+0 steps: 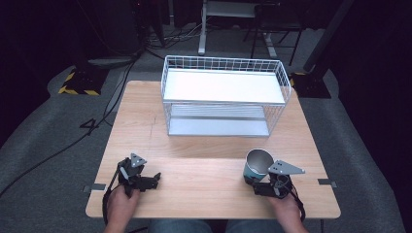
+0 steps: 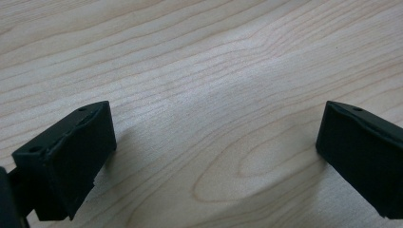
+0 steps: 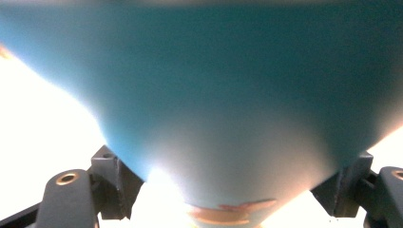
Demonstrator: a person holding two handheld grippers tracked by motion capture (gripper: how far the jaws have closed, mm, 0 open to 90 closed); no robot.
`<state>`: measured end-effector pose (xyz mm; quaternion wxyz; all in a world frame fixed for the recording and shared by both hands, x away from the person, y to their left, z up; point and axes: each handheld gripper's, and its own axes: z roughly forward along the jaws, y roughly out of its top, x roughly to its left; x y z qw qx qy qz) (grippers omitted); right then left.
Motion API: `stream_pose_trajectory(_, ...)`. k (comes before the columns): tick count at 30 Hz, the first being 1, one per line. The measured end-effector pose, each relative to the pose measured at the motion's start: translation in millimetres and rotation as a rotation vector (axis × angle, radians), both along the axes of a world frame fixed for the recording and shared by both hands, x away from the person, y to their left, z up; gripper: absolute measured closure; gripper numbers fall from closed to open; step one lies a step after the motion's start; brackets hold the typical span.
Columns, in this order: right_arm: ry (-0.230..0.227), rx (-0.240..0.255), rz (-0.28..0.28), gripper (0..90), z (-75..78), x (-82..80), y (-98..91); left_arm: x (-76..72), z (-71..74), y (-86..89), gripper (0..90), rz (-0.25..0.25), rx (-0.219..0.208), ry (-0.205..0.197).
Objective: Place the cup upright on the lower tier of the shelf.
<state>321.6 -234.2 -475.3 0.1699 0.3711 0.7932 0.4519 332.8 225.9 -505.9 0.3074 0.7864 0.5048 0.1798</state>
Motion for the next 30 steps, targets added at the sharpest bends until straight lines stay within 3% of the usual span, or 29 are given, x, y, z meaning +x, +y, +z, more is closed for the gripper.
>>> stream_pose_trajectory(4,0.009,-0.005,-0.009,24.0,3.7,13.2,2.7,-0.2,0.1,0.0,0.1,0.003,0.002,-0.001)
stream_pose_trajectory(24,-0.031,-0.009,-0.080,24.0,18.8,79.3,30.0,-1.2,-0.1,0.0,0.1,0.010,0.001,-0.001)
stream_pose_trajectory(30,-0.029,0.017,-0.104,24.0,22.3,97.4,42.6,-0.8,0.1,-0.4,0.1,0.015,0.002,0.000)
